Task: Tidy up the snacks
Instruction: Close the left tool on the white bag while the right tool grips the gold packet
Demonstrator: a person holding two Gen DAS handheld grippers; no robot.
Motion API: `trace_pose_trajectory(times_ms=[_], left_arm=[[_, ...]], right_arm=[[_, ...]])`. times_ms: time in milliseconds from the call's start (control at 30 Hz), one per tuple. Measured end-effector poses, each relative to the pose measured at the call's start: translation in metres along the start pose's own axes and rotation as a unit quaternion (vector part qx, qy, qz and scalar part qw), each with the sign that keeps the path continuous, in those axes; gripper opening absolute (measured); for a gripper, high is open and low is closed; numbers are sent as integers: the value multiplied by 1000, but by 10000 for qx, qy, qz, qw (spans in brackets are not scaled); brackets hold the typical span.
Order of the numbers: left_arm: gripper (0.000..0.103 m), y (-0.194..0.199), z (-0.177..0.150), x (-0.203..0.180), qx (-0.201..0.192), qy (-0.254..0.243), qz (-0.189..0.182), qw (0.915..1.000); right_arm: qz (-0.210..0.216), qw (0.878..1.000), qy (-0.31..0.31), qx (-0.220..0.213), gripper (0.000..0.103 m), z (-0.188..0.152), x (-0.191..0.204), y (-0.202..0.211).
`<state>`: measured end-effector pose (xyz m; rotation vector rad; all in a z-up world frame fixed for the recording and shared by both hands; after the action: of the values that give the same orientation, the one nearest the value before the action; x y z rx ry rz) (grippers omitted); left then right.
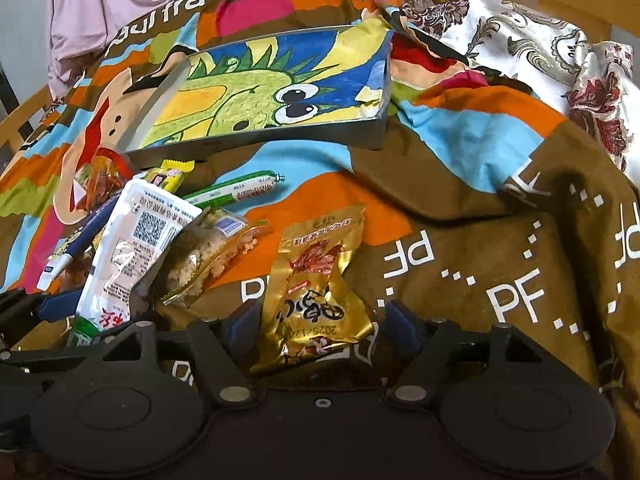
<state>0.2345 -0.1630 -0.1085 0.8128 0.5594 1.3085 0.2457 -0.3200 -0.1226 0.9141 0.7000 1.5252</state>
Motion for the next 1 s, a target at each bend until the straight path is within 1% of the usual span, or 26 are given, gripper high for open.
trace_pose_trajectory(times_ms=[133,200,233,267,433,567,667,900,1000], left_arm=[[70,-1,0,2,-28,37,-34,10000],[69,0,0,3,-49,57,-47,10000],[68,0,-1,3,-62,64,-43,10000],[67,1,-1,3,-67,73,-34,9999],[64,4,-1,2,-85,89,-42,9999],[61,7,-2,3,-88,138,-70,9998],[61,10,-2,4,-100,166,-71,9998],[56,15,-4,6,-102,284,-113,9995],[56,18,-5,8,-106,378,-144,9991]], right_arm=[[-168,9997,177,-8,75,-3,5,-4],[-301,9992,280,-26,70,-4,8,-7],[-337,9988,336,-64,62,-4,9,-6],[-330,9987,363,-98,62,-4,10,-5],[-256,9992,274,-127,61,-3,7,-1],[-287,9988,335,-210,61,-3,10,2],[-306,9983,397,-284,61,-2,13,4],[-368,9959,578,-588,61,-1,18,17],[-406,9944,662,-721,61,1,20,22]])
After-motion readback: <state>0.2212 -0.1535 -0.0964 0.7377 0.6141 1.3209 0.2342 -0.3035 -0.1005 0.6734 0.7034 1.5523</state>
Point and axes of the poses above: each gripper's, at about its wrist camera, not at the fingertips, and y roughly against the way its jaws point, x to its left, z to its top, the point moved 7 cm from there along -y, roughly the way its jaws point, and after that the axes turned 6 degrees about x, right-handed, at the moved point
